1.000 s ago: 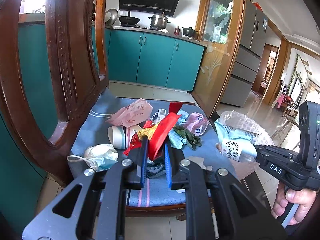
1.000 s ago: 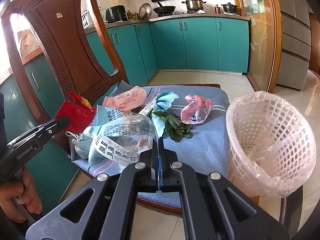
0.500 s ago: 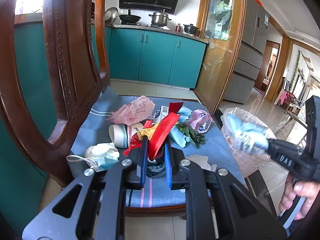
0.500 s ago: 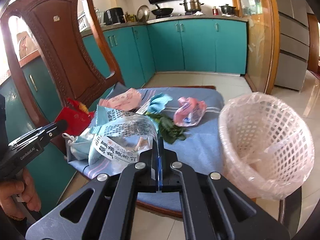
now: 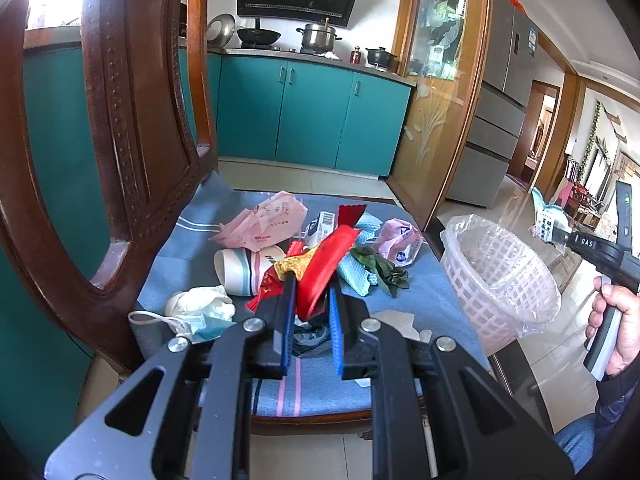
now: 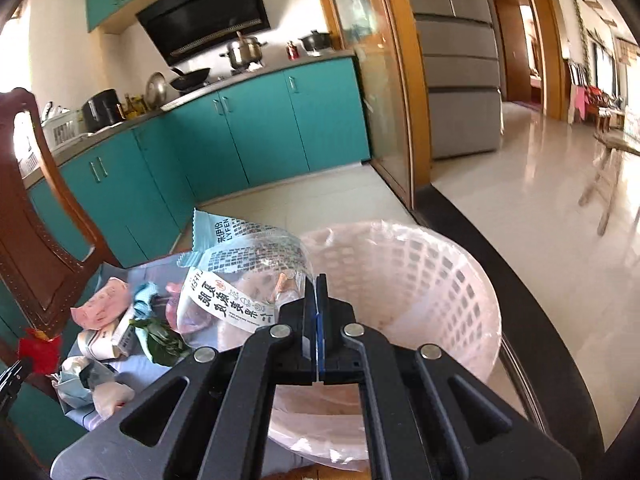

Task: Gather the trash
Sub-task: 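Open the right tool to drop the bag while the left tool drops the red wrapper into the basket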

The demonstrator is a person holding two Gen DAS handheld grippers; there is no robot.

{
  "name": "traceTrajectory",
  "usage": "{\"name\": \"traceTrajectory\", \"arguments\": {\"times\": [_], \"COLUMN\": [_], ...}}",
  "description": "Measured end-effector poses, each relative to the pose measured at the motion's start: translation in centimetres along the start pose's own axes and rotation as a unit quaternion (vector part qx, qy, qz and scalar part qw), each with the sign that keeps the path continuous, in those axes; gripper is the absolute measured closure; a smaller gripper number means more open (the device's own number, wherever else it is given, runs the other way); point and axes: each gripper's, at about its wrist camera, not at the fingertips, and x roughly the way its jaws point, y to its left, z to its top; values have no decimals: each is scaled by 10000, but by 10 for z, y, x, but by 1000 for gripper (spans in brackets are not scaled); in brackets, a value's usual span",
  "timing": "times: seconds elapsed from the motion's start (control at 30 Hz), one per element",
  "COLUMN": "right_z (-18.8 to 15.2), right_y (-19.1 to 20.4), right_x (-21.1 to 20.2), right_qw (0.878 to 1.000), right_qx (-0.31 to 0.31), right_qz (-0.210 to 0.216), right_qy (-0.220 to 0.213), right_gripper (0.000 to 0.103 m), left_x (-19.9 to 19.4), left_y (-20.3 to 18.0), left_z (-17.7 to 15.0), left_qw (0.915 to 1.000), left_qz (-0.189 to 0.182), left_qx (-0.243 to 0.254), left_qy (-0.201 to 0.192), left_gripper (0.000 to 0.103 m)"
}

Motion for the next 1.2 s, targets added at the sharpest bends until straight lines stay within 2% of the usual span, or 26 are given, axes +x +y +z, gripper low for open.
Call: {"name": "traceTrajectory", "arguments": {"times": [0.07, 0.1, 0.13, 0.2, 0.47, 0.67, 0.9, 1.0, 1.07, 1.2], "right_z": [-4, -1, -3, -4, -3, 1, 5, 7, 9, 9], "right_y": [4, 7, 9, 8, 5, 4, -7, -20, -29, -43], "right_x": [1, 4, 3, -6, -18, -27, -33, -37, -41, -47], "right_qw": [9997, 9995, 9993, 9985, 9984, 9977, 9961, 9942, 9920, 9885], "right_qx": [-146, -193, -224, -200, -133, -68, 98, 361, 520, 771], "right_qz": [-184, -244, -306, -438, -343, -306, -403, -478, -580, -662], "right_qy": [-32, -14, -33, -276, -425, -608, -781, -889, -994, -1118], "right_gripper": [98, 82, 51, 22, 21, 17, 15, 15, 15, 14], "left_x": [1, 1, 2, 4, 12, 14, 31, 48, 61, 89], "left_y": [-2, -3, -4, -4, -10, -34, -111, -157, -189, -244], "left_z": [0, 0, 0, -1, -3, 4, 30, 44, 51, 57], "left_qw": [10000, 10000, 10000, 10000, 9998, 9991, 9926, 9868, 9799, 9690], "left_qz": [-14, -16, -19, -13, -1, -268, -1016, -1394, -1724, -2048], "left_qx": [21, 24, 29, 40, 134, 309, 645, 816, 965, 1318], "left_qy": [3, 7, 14, 35, 123, 96, 151, 141, 258, 427], "left_gripper": [87, 87, 87, 87, 87, 87, 87, 87, 87, 87]}}
